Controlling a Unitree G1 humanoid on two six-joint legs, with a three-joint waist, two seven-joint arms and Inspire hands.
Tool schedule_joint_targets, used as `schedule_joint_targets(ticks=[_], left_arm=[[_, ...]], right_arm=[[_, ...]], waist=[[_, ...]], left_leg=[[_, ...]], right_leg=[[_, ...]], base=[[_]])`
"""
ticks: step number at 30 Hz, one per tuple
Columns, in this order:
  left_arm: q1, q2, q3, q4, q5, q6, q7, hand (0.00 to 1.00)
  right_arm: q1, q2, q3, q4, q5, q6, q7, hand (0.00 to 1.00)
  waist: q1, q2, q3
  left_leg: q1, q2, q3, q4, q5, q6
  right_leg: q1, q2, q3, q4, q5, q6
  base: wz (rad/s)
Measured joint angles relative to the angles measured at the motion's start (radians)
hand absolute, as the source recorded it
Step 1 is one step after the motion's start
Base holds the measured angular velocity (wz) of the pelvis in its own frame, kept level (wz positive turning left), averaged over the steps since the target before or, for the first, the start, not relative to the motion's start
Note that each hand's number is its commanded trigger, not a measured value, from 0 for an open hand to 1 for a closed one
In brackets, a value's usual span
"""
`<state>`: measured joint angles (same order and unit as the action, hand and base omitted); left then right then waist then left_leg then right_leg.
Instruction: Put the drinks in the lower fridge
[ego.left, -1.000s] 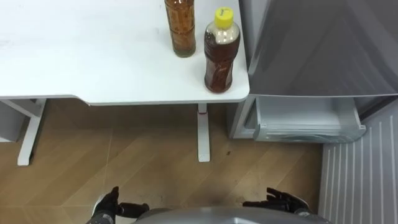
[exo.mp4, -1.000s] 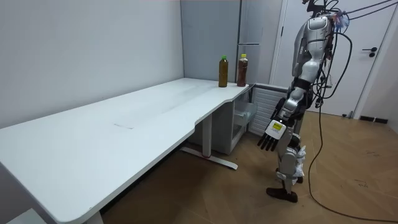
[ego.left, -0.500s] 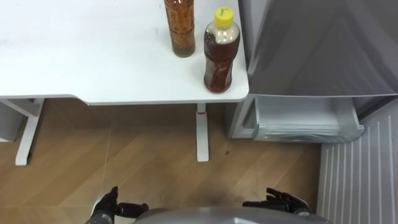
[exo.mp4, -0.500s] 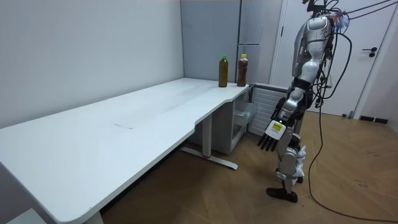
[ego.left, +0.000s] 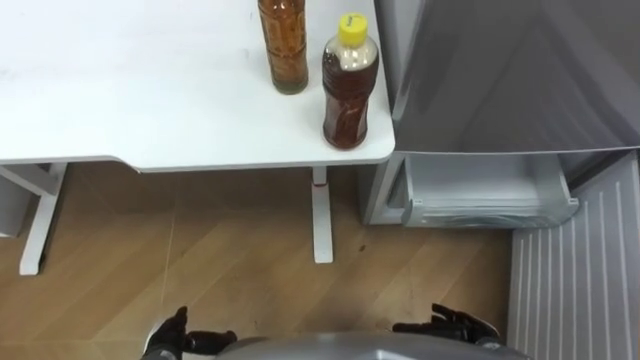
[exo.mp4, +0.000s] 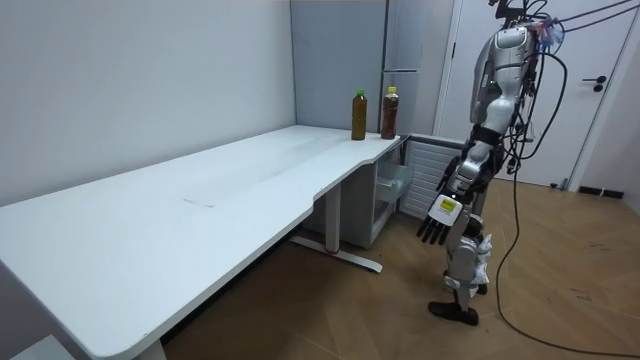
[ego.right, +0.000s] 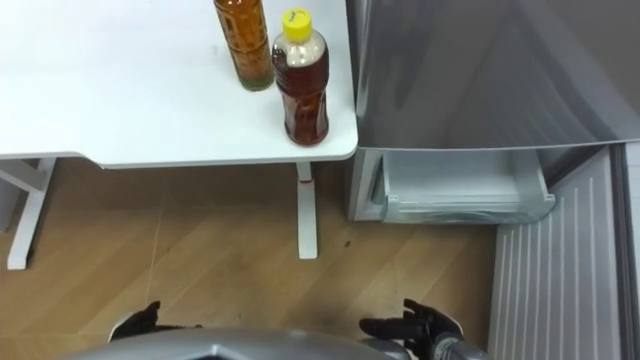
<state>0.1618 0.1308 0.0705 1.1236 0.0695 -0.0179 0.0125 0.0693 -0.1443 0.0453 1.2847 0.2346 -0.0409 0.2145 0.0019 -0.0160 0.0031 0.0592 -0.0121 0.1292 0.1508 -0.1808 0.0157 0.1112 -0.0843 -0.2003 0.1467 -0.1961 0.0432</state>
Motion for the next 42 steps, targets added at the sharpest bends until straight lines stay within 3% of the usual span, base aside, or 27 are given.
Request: schedule_joint_targets(ticks=[7, 9, 18, 22, 28, 32, 35, 42], left_arm=[[0.01, -0.007, 0.046, 0.008, -0.086, 0.025, 0.066, 0.0], [0.005, -0.008, 0.064, 0.007, -0.12, 0.034, 0.1, 0.0], [0.004, -0.009, 0.152, 0.001, -0.252, 0.041, 0.218, 0.0], [0.01, -0.01, 0.206, -0.114, -0.318, 0.04, 0.304, 0.0], [0.006, -0.006, 0.223, -0.288, -0.369, -0.001, 0.422, 0.0], [0.005, -0.006, 0.232, -0.413, -0.292, -0.044, 0.539, 0.0], [0.005, -0.006, 0.229, -0.518, -0.291, -0.1, 0.621, 0.0], [0.009, -0.005, 0.231, -0.82, -0.181, -0.151, 0.771, 0.0]], right_arm=[[0.0, 0.0, -0.009, -0.001, -0.001, 0.022, -0.022, 0.0], [-0.001, 0.0, -0.009, -0.003, -0.001, 0.032, -0.027, 0.0], [-0.001, -0.001, -0.008, -0.001, 0.001, 0.047, -0.027, 0.0], [-0.002, -0.004, -0.026, -0.001, -0.006, 0.055, -0.021, 0.0], [0.006, -0.01, -0.031, -0.014, -0.013, 0.053, -0.014, 0.0], [0.006, -0.01, -0.034, -0.016, -0.018, 0.039, -0.01, 0.0], [0.008, -0.01, -0.036, -0.02, -0.023, 0.026, -0.011, 0.0], [0.018, -0.01, -0.037, -0.023, -0.025, 0.014, -0.015, 0.0]], waist=[[0.001, 0.004, -0.0023], [0.006, 0.009, 0.0008], [0.007, 0.01, 0.0008], [0.011, 0.013, -0.0004], [0.027, 0.015, -0.0017], [0.029, 0.015, -0.0018], [0.027, 0.014, -0.0024], [0.034, 0.01, -0.0047]], left_leg=[[0.008, 0.0, 0.003, 0.002, 0.0, 0.0], [0.019, 0.003, 0.002, 0.001, -0.005, -0.001], [0.03, 0.004, 0.003, 0.002, -0.008, -0.001], [0.032, 0.004, -0.001, 0.001, -0.008, -0.001], [0.038, 0.003, 0.001, 0.001, -0.008, -0.001], [0.037, 0.003, -0.002, 0.001, -0.008, -0.001], [0.036, 0.003, -0.003, 0.002, -0.007, -0.001], [0.039, 0.002, -0.003, 0.001, -0.007, -0.001]], right_leg=[[0.015, 0.0, 0.005, 0.002, 0.0, 0.0], [0.017, 0.002, 0.002, 0.002, 0.0, 0.0], [0.027, 0.003, 0.003, 0.004, 0.0, 0.0], [0.031, 0.003, 0.0, 0.004, 0.0, 0.0], [0.034, 0.003, 0.001, 0.004, 0.0, 0.0], [0.033, 0.003, 0.0, 0.004, 0.0, 0.0], [0.033, 0.002, -0.004, 0.004, 0.0, 0.0], [0.034, 0.002, -0.001, 0.003, 0.0, 0.0]], base=[[0.0], [-0.03], [-0.01], [0.02], [-0.01], [0.01], [0.0], [0.0]])
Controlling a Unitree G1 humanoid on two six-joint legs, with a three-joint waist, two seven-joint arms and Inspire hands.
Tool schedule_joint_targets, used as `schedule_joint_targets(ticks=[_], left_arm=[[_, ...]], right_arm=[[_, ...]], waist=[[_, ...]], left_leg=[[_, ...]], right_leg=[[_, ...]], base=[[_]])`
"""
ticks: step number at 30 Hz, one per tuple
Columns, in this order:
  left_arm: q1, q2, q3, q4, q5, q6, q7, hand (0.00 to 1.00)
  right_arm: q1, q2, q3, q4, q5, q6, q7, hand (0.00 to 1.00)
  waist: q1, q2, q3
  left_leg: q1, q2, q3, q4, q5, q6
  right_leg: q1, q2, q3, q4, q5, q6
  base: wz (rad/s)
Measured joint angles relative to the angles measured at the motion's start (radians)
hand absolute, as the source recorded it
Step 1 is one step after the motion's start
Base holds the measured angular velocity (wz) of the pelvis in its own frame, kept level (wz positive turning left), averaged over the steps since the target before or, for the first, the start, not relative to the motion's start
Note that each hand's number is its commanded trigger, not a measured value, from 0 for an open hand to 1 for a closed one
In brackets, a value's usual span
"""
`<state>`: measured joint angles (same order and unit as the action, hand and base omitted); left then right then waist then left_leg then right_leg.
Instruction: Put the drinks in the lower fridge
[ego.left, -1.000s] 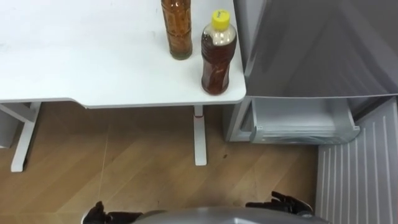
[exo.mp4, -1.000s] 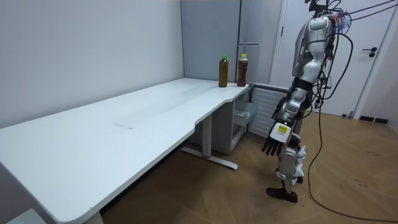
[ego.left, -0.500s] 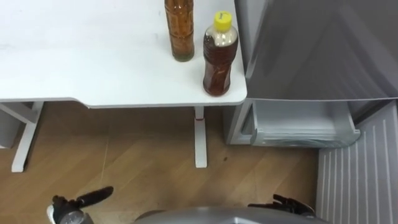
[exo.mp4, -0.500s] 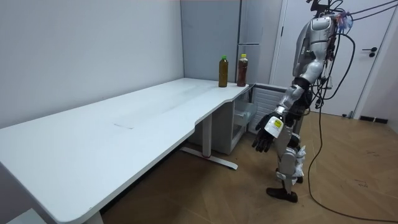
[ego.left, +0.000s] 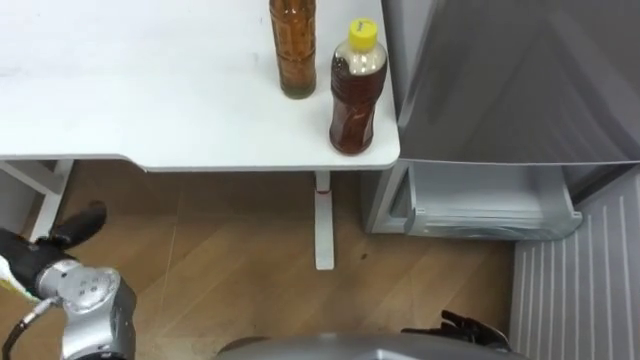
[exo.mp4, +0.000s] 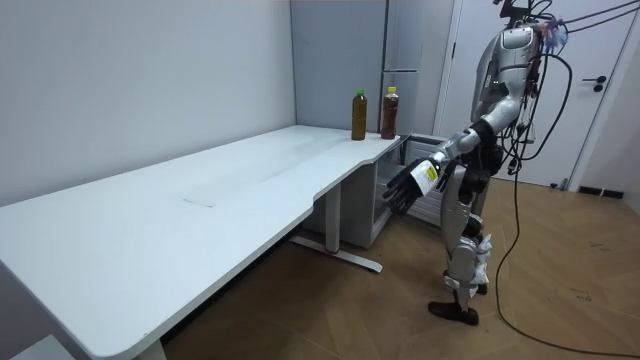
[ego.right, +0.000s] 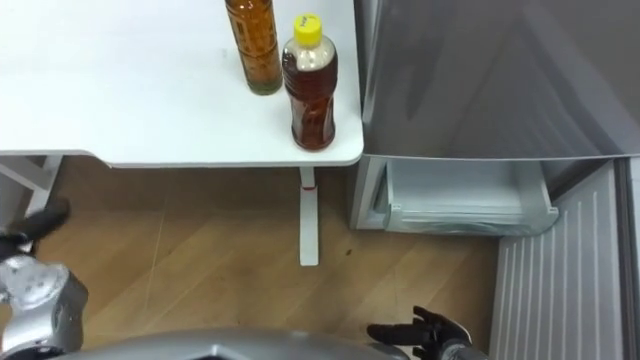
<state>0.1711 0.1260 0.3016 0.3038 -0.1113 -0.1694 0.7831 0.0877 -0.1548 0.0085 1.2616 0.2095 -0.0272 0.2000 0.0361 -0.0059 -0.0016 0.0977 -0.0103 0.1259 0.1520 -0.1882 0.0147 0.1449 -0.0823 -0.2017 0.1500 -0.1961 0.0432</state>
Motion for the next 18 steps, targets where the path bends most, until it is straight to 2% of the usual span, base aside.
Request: schedule_joint_targets(ticks=[3, 7, 10, 16, 18], left_arm=[[-0.001, 0.002, -0.005, -0.124, 0.108, -0.031, 0.044, 0.0], [-0.002, 0.009, -0.007, -0.254, 0.178, -0.037, 0.063, 0.0], [-0.004, 0.016, -0.008, -0.336, 0.232, -0.055, 0.042, 0.0], [-0.005, 0.018, -0.013, -0.438, 0.239, -0.057, -0.027, 0.0], [-0.015, 0.018, -0.036, -0.477, 0.238, -0.057, -0.057, 0.0]], right_arm=[[0.011, 0.0, 0.0, -0.002, 0.021, -0.017, 0.001, 0.0], [0.018, -0.004, 0.0, 0.003, 0.02, -0.031, 0.002, 0.0], [0.021, -0.006, -0.003, 0.005, 0.019, -0.042, 0.011, 0.0], [0.017, -0.008, -0.029, 0.017, 0.018, -0.048, 0.033, 0.0], [0.014, -0.008, -0.03, 0.024, 0.022, -0.048, 0.037, 0.0]], waist=[[-0.002, 0.0, 0.0004], [-0.006, 0.002, 0.0027], [-0.009, 0.003, 0.0032], [-0.033, 0.003, 0.0031], [-0.034, 0.003, 0.0036]], left_leg=[[0.001, -0.001, -0.006, 0.001, 0.0, 0.0], [-0.002, -0.001, -0.008, 0.003, 0.0, 0.0], [-0.004, -0.002, -0.014, 0.006, 0.0, 0.0], [-0.015, -0.001, -0.027, 0.017, -0.001, -0.002], [-0.018, -0.001, -0.028, 0.017, -0.001, -0.002]], right_leg=[[0.003, 0.0, -0.002, -0.001, 0.0, 0.0], [0.003, 0.0, -0.003, -0.002, 0.0, 0.0], [0.008, 0.0, -0.009, -0.005, 0.0, 0.0], [0.013, 0.002, -0.025, -0.014, 0.0, 0.0], [0.012, 0.002, -0.023, -0.014, 0.0, 0.0]], base=[[0.04], [0.0], [0.05], [0.07], [0.0]])
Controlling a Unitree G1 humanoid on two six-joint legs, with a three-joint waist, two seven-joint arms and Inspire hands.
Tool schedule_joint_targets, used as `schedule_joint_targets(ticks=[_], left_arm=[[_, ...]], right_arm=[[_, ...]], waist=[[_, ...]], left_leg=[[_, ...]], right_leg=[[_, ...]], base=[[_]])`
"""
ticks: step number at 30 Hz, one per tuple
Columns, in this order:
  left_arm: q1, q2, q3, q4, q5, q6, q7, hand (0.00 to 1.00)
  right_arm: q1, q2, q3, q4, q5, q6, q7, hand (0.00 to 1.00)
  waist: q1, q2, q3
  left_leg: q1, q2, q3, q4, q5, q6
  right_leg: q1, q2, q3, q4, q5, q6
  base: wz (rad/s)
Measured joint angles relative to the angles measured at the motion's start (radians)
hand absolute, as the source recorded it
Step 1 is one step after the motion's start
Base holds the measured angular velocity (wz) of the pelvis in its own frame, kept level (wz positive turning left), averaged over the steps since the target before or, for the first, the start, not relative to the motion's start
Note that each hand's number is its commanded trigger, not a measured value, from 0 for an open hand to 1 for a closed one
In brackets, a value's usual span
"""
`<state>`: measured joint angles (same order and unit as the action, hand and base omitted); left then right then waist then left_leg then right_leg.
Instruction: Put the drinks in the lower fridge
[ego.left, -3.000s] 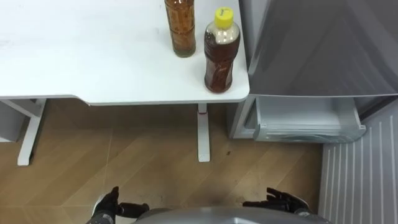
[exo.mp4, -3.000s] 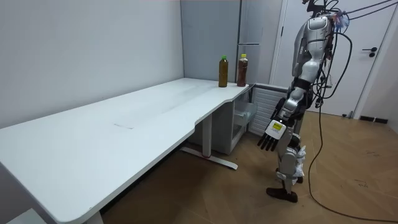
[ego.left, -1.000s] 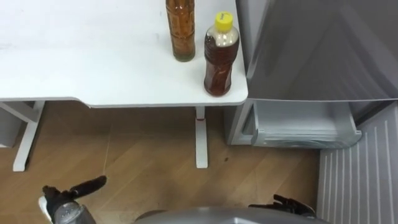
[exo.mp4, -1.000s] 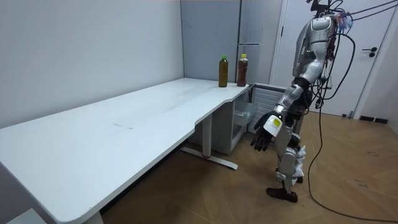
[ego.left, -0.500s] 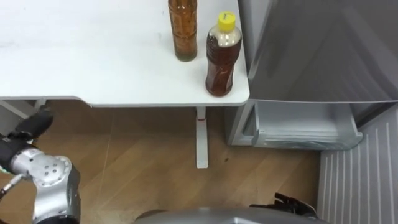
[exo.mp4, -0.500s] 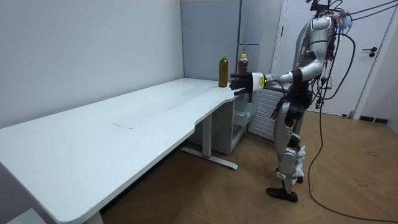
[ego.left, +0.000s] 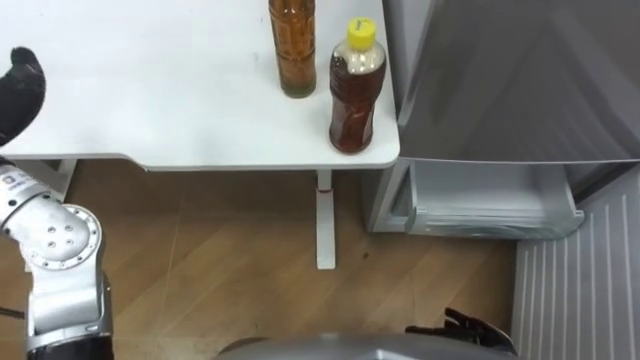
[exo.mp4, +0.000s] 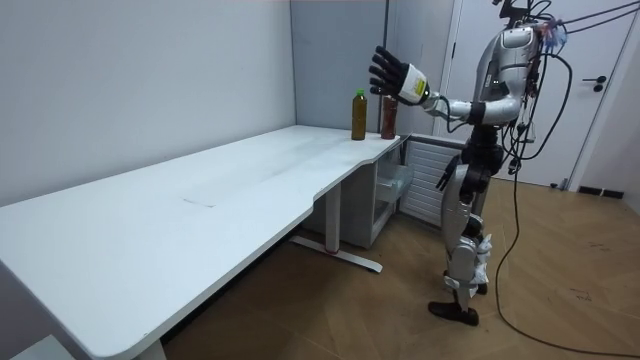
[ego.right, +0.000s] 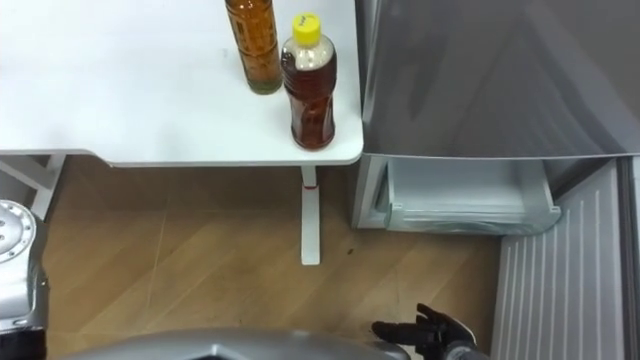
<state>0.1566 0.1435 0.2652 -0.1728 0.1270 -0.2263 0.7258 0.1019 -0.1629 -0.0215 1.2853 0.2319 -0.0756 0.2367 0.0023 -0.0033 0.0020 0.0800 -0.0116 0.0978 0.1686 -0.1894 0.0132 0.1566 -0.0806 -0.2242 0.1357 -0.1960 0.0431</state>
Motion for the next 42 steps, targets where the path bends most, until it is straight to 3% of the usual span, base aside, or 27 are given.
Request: schedule_joint_targets(ticks=[7, 10, 12, 15, 17, 32, 42], left_arm=[[-0.039, -0.007, -0.125, -0.058, -0.006, 0.0, -0.123, 0.0], [-0.051, -0.007, -0.178, -0.063, -0.006, 0.0, -0.172, 0.0], [-0.054, -0.007, -0.209, -0.067, -0.008, 0.0, -0.212, 0.0], [-0.054, -0.007, -0.244, -0.074, -0.02, 0.0, -0.259, 0.0], [-0.055, -0.007, -0.255, -0.087, -0.039, 0.0, -0.285, 0.0], [-0.056, -0.008, -0.29, -0.166, -0.08, 0.0, -0.424, 0.0], [-0.056, -0.008, -0.291, -0.214, -0.08, 0.0, -0.433, 0.0]], right_arm=[[-0.006, -0.003, 0.001, 0.003, -0.003, 0.0, 0.007, 0.0], [-0.023, -0.003, 0.001, 0.013, -0.013, -0.001, 0.007, 0.0], [-0.046, 0.0, 0.001, 0.039, -0.011, -0.001, 0.007, 0.0], [-0.054, 0.003, 0.007, 0.048, -0.01, -0.012, 0.006, 0.0], [-0.06, 0.005, 0.011, 0.055, -0.01, -0.019, 0.006, 0.0], [-0.081, 0.004, 0.043, 0.098, -0.005, -0.041, 0.016, 0.0], [-0.093, 0.002, 0.042, 0.117, -0.002, -0.043, 0.019, 0.0]], waist=[[-0.004, -0.001, 0.0021], [-0.03, -0.003, 0.0025], [-0.052, -0.011, 0.007], [-0.061, -0.021, 0.0098], [-0.066, -0.027, 0.0121], [-0.08, -0.033, 0.0058], [-0.081, -0.029, 0.0032]], left_leg=[[-0.002, 0.001, -0.001, -0.003, 0.0, 0.0], [-0.015, 0.0, -0.002, -0.001, 0.0, 0.0], [-0.017, 0.0, 0.0, 0.0, 0.0, 0.0], [-0.016, 0.0, 0.004, 0.0, 0.001, 0.0], [-0.017, 0.0, 0.005, 0.0, 0.001, 0.0], [-0.017, 0.0, 0.006, 0.004, 0.001, 0.0], [-0.018, 0.002, 0.005, 0.016, 0.0, 0.0]], right_leg=[[-0.003, 0.0, 0.003, -0.001, 0.0, 0.0], [-0.014, 0.0, 0.0, 0.0, 0.0, 0.0], [-0.015, 0.0, 0.0, 0.0, 0.0, 0.0], [-0.019, -0.001, 0.002, -0.001, 0.0, 0.0], [-0.02, -0.001, 0.003, -0.001, 0.0, 0.0], [-0.022, -0.001, 0.017, 0.0, 0.0, 0.0], [-0.019, -0.001, 0.016, 0.008, 0.001, -0.001]], base=[[0.0], [0.0], [-0.02], [-0.04], [-0.02], [-0.01], [0.0]])
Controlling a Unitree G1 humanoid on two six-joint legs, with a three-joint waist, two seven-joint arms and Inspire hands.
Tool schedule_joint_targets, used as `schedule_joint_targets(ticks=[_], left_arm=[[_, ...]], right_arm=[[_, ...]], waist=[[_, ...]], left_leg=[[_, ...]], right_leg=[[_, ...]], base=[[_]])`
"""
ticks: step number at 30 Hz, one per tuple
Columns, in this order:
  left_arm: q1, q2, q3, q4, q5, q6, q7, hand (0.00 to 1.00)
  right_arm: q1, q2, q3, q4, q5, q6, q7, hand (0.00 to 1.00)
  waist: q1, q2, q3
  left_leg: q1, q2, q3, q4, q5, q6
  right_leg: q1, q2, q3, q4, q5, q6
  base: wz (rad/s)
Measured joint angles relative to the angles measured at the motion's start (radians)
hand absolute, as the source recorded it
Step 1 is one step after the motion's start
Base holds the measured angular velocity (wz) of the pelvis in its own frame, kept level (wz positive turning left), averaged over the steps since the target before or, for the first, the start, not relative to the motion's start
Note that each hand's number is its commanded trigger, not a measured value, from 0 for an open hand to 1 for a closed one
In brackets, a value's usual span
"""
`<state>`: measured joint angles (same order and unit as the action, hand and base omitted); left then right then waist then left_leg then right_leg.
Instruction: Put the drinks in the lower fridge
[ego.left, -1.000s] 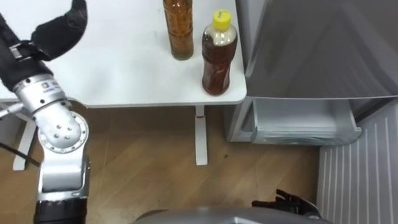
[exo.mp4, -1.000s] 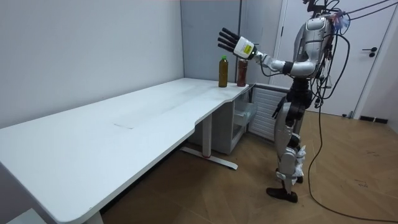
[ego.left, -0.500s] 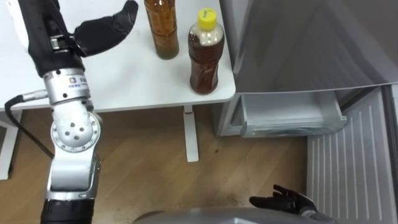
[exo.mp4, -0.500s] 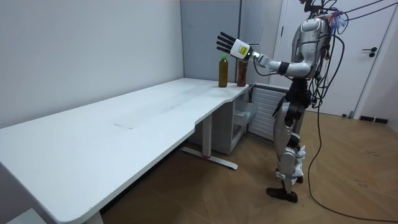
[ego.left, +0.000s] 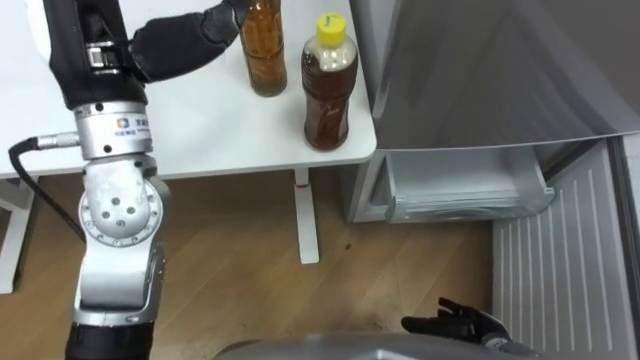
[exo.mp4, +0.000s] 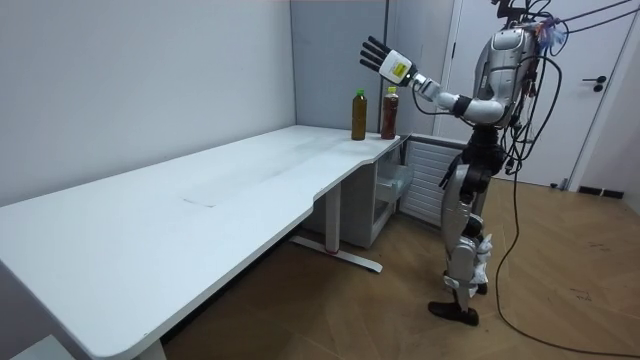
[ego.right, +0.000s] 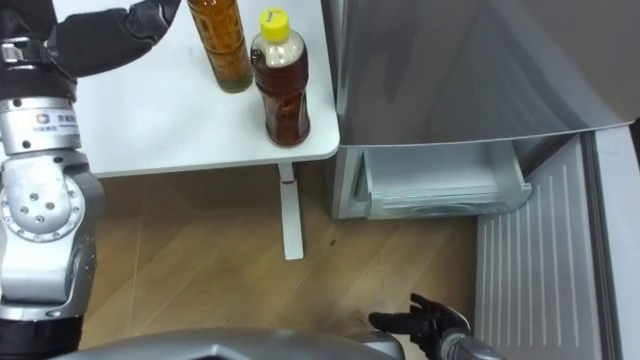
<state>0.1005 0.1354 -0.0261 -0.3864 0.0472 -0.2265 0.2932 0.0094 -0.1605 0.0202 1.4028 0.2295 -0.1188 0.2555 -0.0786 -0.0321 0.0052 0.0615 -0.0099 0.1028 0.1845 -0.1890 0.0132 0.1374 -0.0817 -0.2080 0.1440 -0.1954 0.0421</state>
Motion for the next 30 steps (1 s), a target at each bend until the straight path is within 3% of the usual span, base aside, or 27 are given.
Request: schedule_joint_targets(ticks=[7, 14, 20, 23, 30], left_arm=[[0.0, 0.0, -0.019, -0.025, -0.016, 0.0, 0.003, 0.0], [-0.031, 0.0, -0.062, -0.124, -0.017, -0.002, -0.046, 0.0], [-0.058, -0.002, -0.132, -0.129, -0.026, -0.002, -0.125, 0.0], [-0.058, -0.005, -0.146, -0.126, -0.062, -0.002, -0.168, 0.0], [-0.058, -0.01, -0.181, -0.125, -0.174, 0.029, -0.267, 0.0]], right_arm=[[-0.005, -0.006, 0.0, 0.001, 0.005, 0.0, -0.001, 0.0], [-0.008, -0.011, 0.002, -0.008, -0.009, -0.011, 0.009, 0.0], [-0.011, -0.011, 0.021, -0.008, -0.009, -0.022, 0.009, 0.0], [-0.018, -0.011, 0.035, -0.006, -0.009, -0.022, 0.009, 0.0], [-0.024, -0.011, 0.037, -0.007, -0.004, -0.011, 0.009, 0.0]], waist=[[-0.001, 0.012, -0.0068], [-0.005, 0.017, -0.0031], [-0.014, 0.013, 0.0027], [-0.024, 0.007, 0.0098], [-0.025, 0.007, 0.0093]], left_leg=[[-0.014, 0.001, -0.005, 0.001, 0.0, 0.0], [-0.015, 0.002, -0.004, -0.002, 0.0, 0.0], [-0.013, 0.002, 0.001, -0.001, 0.0, 0.0], [-0.013, 0.002, 0.001, -0.001, 0.0, 0.0], [-0.019, 0.004, 0.004, -0.006, 0.0, 0.0]], right_leg=[[-0.016, 0.0, -0.01, 0.007, 0.001, -0.002], [-0.018, 0.001, -0.009, 0.006, 0.001, -0.002], [-0.016, 0.001, -0.004, 0.005, 0.001, -0.002], [-0.019, 0.001, -0.003, 0.005, 0.001, -0.002], [-0.029, 0.003, 0.005, 0.008, 0.001, -0.002]], base=[[0.02], [0.0], [-0.03], [0.0], [0.0]])
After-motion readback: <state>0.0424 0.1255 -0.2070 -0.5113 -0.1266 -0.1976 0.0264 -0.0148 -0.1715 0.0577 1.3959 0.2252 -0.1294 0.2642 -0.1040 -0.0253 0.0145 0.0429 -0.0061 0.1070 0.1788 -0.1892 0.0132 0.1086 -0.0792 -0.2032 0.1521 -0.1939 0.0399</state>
